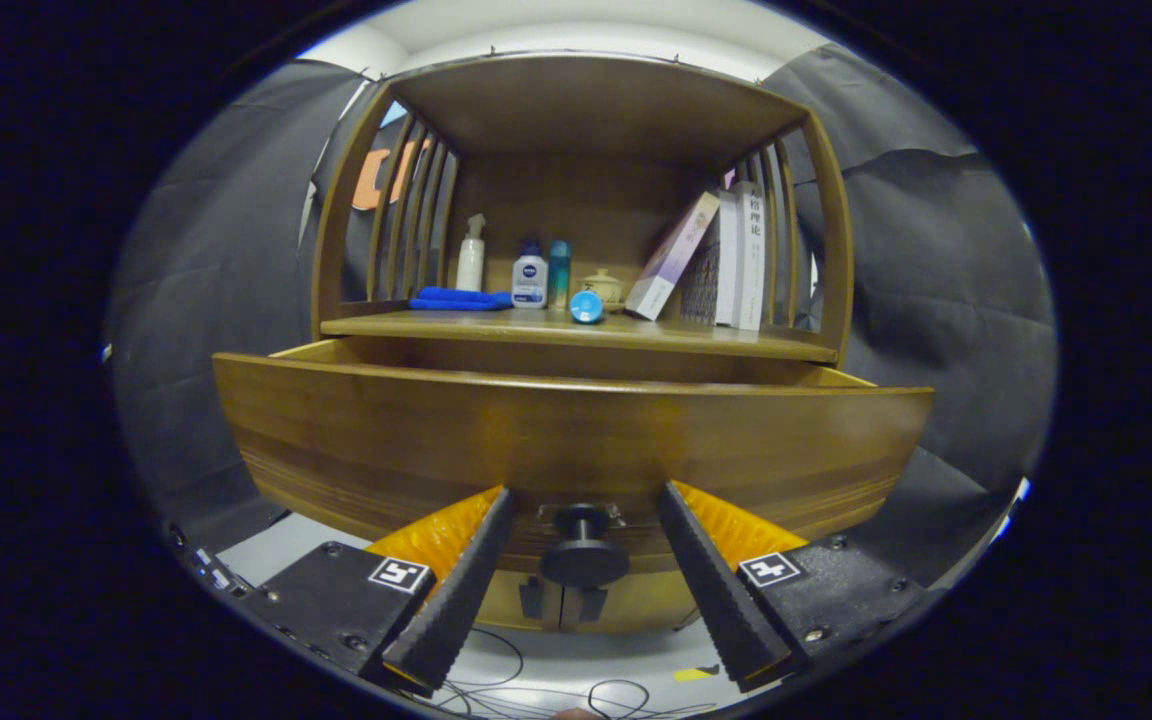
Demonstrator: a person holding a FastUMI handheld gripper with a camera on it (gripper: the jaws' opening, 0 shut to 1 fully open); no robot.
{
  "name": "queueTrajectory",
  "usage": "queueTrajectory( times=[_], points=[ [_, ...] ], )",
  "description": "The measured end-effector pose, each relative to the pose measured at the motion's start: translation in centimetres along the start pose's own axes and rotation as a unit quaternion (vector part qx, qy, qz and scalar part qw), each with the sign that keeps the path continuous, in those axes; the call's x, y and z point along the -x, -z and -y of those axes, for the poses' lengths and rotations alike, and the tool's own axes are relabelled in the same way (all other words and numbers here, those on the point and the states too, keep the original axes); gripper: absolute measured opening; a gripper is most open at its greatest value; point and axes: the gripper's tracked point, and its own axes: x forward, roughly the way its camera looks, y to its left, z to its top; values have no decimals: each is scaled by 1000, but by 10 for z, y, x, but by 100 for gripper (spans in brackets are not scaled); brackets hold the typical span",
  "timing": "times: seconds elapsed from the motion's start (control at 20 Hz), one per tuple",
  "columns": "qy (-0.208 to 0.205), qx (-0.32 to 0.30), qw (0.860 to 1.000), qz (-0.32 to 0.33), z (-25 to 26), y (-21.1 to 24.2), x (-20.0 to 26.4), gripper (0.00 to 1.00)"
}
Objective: Pull open the drawer, take out the items inside it, and place them on the countertop above the cabinet.
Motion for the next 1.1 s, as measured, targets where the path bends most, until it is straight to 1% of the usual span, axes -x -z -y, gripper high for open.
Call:
queueTrajectory(
  times=[0.85,1.0,1.1],
  points=[
    [0,-4,999,-37,-4,-27,-92,98],
    [-1,-8,999,-47,-5,-30,-106,97],
    [7,-5,999,-43,-5,-30,-107,98]
  ],
)
